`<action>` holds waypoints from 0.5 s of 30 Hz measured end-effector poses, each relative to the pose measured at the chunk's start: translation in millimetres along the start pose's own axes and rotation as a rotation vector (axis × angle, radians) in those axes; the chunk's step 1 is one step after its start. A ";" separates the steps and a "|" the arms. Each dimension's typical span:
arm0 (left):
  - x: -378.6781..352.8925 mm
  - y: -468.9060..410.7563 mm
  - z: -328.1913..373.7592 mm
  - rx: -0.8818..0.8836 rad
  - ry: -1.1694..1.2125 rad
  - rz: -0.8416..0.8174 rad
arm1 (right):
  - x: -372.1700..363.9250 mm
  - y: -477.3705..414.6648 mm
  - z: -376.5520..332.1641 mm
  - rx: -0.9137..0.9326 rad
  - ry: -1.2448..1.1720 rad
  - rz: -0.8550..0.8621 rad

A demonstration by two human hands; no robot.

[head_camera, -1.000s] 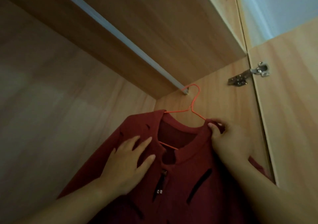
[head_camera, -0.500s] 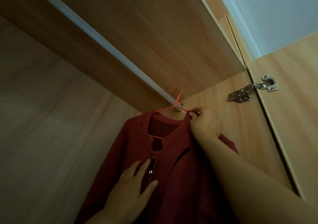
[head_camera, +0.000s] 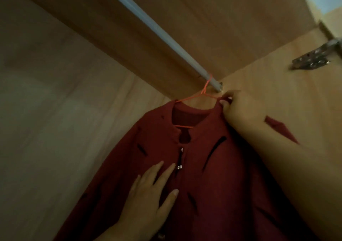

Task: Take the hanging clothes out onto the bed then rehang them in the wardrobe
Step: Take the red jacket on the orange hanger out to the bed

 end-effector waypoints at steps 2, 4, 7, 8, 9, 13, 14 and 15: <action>-3.8 10.4 -9.3 -0.006 -0.023 0.015 | 3.0 12.1 -6.6 0.062 0.083 -0.023; -7.6 21.3 -14.2 0.001 -0.024 0.040 | 11.6 29.7 -10.6 0.063 0.174 -0.037; -15.2 40.2 -19.5 0.018 -0.024 0.044 | 23.8 65.2 -10.9 0.008 0.298 -0.063; -17.1 46.1 -20.9 0.022 -0.027 0.040 | 25.1 78.0 -11.0 0.005 0.327 -0.094; -18.5 51.8 -22.3 0.025 -0.030 0.035 | 25.3 90.6 -11.5 0.000 0.333 -0.139; -17.7 71.2 -20.6 0.047 -0.063 0.015 | 22.1 150.7 -12.2 -0.008 0.277 -0.300; -16.5 75.6 -19.2 0.050 -0.077 0.003 | 21.6 168.2 -11.3 0.003 0.255 -0.303; -15.4 80.4 -18.0 0.054 -0.086 -0.015 | 22.6 186.0 -10.7 0.010 0.236 -0.292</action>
Point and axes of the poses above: each hand's wrist, its own y-axis away from the middle knuckle, its own x-axis out of the back of the hand, z = x × y, the point moved 1 cm from there along -y, towards the middle knuckle, and after that the axes turned 11 degrees about -y, right-handed, at the moved point
